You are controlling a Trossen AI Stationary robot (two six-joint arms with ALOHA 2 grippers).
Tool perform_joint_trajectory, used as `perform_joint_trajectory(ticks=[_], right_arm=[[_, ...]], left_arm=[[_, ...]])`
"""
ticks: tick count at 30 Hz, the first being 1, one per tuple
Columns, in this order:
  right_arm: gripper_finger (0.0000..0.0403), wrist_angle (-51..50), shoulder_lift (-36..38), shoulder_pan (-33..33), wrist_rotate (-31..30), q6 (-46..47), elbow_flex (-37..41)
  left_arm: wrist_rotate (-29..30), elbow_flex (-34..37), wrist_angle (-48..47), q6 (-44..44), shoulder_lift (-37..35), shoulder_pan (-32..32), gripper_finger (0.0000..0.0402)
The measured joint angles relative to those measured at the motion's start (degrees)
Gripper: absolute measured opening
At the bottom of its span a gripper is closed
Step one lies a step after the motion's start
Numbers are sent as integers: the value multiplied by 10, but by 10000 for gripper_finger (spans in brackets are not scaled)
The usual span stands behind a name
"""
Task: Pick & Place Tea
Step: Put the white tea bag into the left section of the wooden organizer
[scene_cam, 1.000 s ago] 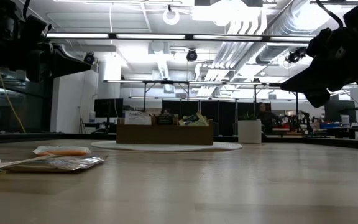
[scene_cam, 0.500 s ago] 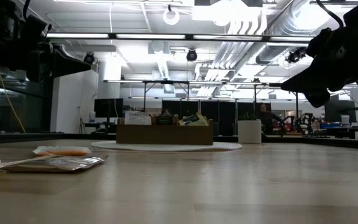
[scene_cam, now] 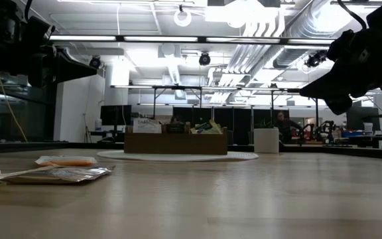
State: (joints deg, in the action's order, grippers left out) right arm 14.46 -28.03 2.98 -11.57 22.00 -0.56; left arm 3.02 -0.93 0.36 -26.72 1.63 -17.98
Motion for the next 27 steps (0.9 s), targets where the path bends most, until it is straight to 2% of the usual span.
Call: perform_joint_trajectory(ticks=[27], right_arm=[[12, 0, 0, 0, 0, 0, 0]], left_arm=[[0, 0, 0, 0, 0, 0, 1]])
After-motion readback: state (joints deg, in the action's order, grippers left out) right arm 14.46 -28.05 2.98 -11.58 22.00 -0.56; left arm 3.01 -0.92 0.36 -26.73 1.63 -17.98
